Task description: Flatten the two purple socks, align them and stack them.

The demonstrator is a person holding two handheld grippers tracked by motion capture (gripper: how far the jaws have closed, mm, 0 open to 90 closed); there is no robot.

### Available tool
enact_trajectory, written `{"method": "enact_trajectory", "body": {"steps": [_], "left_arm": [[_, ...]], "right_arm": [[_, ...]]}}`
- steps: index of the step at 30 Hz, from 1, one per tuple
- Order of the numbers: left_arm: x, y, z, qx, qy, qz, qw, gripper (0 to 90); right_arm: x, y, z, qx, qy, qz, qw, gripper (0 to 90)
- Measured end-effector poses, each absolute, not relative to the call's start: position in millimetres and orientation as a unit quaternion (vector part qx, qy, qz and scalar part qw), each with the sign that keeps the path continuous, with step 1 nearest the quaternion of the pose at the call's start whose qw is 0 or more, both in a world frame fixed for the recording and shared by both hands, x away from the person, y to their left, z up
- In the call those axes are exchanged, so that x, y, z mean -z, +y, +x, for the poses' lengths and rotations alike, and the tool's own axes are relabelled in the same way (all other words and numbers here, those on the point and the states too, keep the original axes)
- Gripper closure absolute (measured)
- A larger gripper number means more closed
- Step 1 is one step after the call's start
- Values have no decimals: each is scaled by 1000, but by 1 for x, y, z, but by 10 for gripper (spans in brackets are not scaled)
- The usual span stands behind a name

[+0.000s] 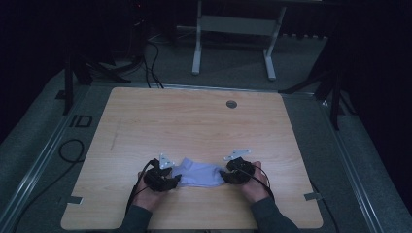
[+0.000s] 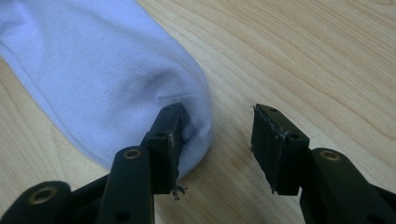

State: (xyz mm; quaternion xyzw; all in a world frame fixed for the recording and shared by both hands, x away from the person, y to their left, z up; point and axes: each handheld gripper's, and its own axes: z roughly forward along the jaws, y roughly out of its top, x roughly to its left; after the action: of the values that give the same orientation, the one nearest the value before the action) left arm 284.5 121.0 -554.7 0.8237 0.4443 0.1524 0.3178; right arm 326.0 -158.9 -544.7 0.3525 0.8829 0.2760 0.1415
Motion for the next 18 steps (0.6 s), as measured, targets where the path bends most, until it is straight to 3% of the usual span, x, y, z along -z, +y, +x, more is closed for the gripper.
{"method": "enact_trajectory", "body": {"steps": [5,18], "left_arm": [[556,112,287,-156,428,830,322,476],[549,120,285,-158,433,822,334,439]], "right_arm": [[544,-166,328,-269,878,365,155,527],[540,-183,326,-296,864,385,135,496]]}}
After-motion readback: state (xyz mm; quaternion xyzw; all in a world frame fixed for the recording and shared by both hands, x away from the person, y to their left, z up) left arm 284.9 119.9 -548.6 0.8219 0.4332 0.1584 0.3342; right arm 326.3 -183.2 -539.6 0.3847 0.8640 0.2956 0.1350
